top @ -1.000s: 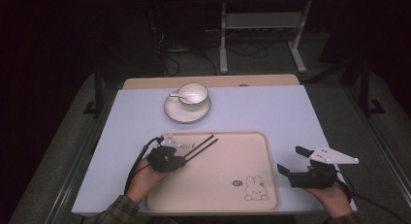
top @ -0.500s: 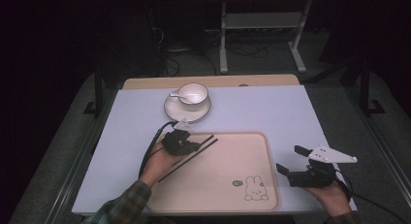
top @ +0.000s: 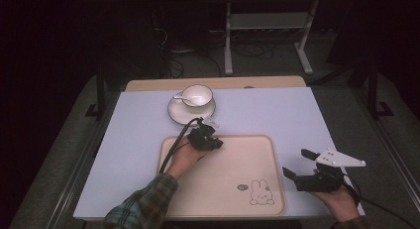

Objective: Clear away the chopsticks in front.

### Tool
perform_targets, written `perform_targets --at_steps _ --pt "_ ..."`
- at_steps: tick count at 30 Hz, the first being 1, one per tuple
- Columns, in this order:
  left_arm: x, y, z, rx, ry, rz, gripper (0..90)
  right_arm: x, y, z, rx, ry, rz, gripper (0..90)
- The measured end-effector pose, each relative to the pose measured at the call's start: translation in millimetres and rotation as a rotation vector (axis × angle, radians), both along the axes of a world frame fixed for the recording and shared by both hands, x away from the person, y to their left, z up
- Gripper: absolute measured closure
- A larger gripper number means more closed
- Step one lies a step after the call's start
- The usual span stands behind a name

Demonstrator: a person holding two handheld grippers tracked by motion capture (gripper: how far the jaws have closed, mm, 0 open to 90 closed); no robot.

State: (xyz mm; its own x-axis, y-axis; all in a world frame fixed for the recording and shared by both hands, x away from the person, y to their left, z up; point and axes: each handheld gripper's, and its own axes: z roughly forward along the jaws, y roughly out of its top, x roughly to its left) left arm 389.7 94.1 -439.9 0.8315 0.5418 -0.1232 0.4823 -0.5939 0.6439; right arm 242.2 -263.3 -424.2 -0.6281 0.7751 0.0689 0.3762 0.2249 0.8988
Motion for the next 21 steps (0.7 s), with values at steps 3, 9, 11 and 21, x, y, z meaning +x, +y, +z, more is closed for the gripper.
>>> perform_targets --at_steps 3,9,11,21 --pt "0.4 7.4 -1.4 -0.009 0.007 0.016 89.5 0.1 0.3 0.0 -0.001 -0.001 0.002 6.3" --pt "-2.6 24.5 -0.8 -0.004 0.010 0.041 89.5 0.2 0.5 0.1 -0.002 -0.001 0.002 6.3" --pt "-4.9 30.5 -0.8 -0.006 0.012 0.051 89.5 0.1 0.8 0.2 -0.002 -0.001 0.002 6.4" --pt "-18.8 60.0 0.2 0.002 0.022 0.094 89.5 0.0 0.7 0.5 0.000 -0.002 0.002 6.4"
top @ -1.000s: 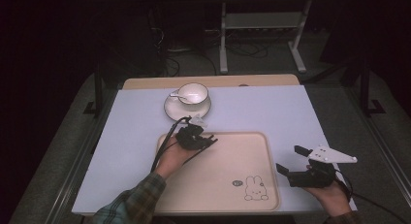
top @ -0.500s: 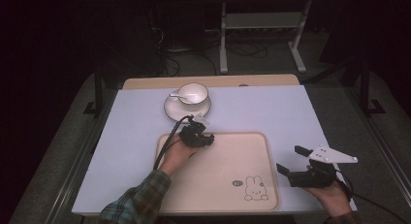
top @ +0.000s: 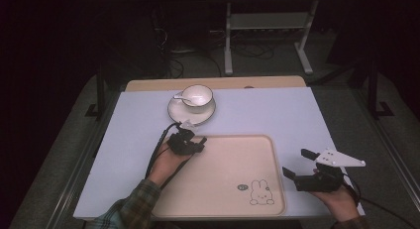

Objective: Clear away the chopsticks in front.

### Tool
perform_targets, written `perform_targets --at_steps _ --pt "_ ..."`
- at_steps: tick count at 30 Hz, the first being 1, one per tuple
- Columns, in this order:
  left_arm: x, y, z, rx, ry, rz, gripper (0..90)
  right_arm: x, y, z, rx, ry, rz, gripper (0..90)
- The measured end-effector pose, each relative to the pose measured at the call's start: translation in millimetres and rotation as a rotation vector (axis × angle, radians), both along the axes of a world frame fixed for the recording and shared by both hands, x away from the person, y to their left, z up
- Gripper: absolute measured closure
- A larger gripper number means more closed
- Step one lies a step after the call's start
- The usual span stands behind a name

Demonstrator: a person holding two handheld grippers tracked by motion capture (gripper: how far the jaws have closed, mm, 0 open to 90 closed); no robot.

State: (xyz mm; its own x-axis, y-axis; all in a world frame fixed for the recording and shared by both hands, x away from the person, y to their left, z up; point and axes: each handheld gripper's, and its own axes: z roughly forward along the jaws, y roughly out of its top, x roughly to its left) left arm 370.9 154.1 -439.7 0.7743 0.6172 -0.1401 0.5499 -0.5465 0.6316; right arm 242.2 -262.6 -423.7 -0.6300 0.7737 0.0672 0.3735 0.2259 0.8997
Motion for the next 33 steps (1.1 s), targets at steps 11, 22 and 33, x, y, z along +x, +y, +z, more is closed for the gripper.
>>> perform_targets --at_steps 11,22,33 --pt "-15.0 30.5 0.3 -0.008 0.017 0.050 89.5 0.4 0.9 0.2 -0.001 0.000 0.002 6.4" --pt "-32.1 60.3 2.0 0.005 0.028 0.089 89.5 0.8 1.4 0.1 -0.002 0.001 0.004 6.4" --pt "-41.7 87.2 2.9 0.011 0.027 0.140 89.4 1.3 2.3 0.2 -0.005 0.000 0.006 6.4"
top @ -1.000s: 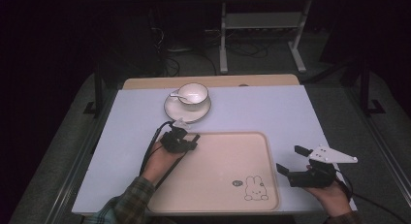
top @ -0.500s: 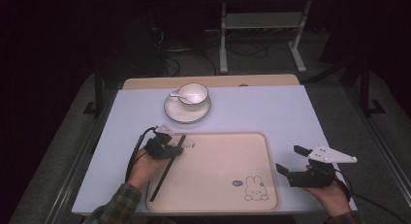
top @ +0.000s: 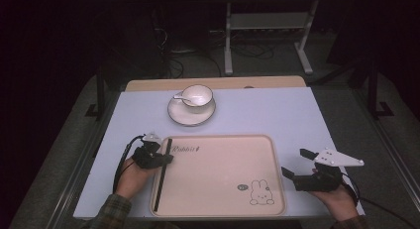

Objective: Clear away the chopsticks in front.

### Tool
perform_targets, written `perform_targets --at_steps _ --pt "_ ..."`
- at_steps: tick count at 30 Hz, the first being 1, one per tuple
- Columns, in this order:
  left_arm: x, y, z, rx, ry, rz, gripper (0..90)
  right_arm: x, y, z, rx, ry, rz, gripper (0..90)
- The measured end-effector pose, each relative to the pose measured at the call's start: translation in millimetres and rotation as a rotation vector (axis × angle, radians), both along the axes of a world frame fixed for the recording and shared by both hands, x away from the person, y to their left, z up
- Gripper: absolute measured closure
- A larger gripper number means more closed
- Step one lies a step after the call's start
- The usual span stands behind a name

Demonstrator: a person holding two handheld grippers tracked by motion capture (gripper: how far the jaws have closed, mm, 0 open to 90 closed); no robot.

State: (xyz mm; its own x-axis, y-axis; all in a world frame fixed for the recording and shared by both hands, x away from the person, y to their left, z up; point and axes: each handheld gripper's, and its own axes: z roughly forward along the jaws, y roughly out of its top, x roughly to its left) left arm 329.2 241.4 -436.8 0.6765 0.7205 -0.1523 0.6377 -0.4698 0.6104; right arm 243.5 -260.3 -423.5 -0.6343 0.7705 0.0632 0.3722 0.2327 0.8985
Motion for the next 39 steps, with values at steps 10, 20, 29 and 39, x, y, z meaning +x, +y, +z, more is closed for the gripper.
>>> perform_targets --at_steps 10,20,29,39 --pt "-0.1 -0.5 2.7 -0.004 -0.017 -0.007 83.9 0.1 0.3 0.0 0.000 0.000 0.001 6.4" --pt "-14.8 2.9 27.3 -0.087 -0.126 -0.021 52.9 0.1 0.4 -0.1 -0.001 0.001 0.000 6.4" --pt "-38.3 25.4 32.0 -0.132 -0.237 -0.006 31.0 0.3 1.2 -0.4 -0.005 0.001 0.004 6.4" --pt "-58.9 49.5 28.6 -0.152 -0.299 0.032 15.5 0.2 1.9 -0.1 -0.005 0.001 0.005 6.4"
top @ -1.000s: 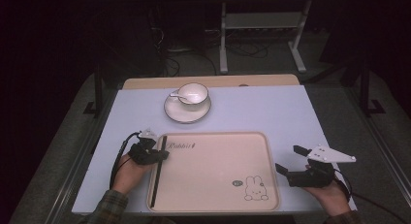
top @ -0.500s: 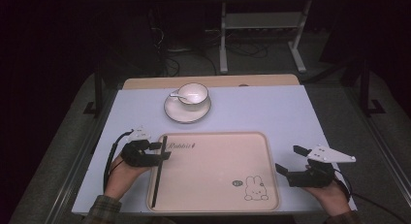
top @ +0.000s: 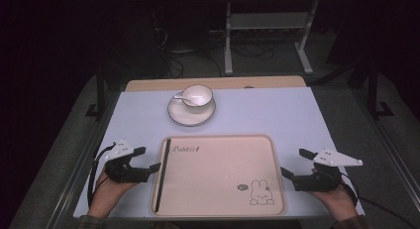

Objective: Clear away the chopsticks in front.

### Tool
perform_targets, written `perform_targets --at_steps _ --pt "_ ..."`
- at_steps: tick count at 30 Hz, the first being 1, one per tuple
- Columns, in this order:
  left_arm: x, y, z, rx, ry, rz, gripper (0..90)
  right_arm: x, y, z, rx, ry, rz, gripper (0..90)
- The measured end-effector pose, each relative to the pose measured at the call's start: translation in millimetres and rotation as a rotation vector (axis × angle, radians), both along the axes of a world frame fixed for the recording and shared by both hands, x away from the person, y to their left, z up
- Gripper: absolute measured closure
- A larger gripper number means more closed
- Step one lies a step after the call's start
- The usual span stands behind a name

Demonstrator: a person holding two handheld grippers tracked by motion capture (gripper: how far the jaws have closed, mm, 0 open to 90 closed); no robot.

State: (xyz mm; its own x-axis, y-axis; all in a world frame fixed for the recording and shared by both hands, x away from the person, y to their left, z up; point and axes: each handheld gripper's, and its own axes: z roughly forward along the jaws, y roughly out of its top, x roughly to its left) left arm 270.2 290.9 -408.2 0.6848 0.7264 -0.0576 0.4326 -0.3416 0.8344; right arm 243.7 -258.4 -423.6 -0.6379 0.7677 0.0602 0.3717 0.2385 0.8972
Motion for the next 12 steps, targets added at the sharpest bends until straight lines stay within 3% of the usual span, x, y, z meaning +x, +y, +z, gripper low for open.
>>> perform_targets --at_steps 7,12 --pt "-14.8 12.6 -1.3 -0.031 -0.038 0.006 10.9 -0.3 0.7 0.4 0.000 -0.002 0.001 6.4" --pt "-17.4 15.9 -1.8 -0.026 -0.039 0.018 10.5 0.0 1.0 0.4 -0.003 -0.003 0.000 6.4"
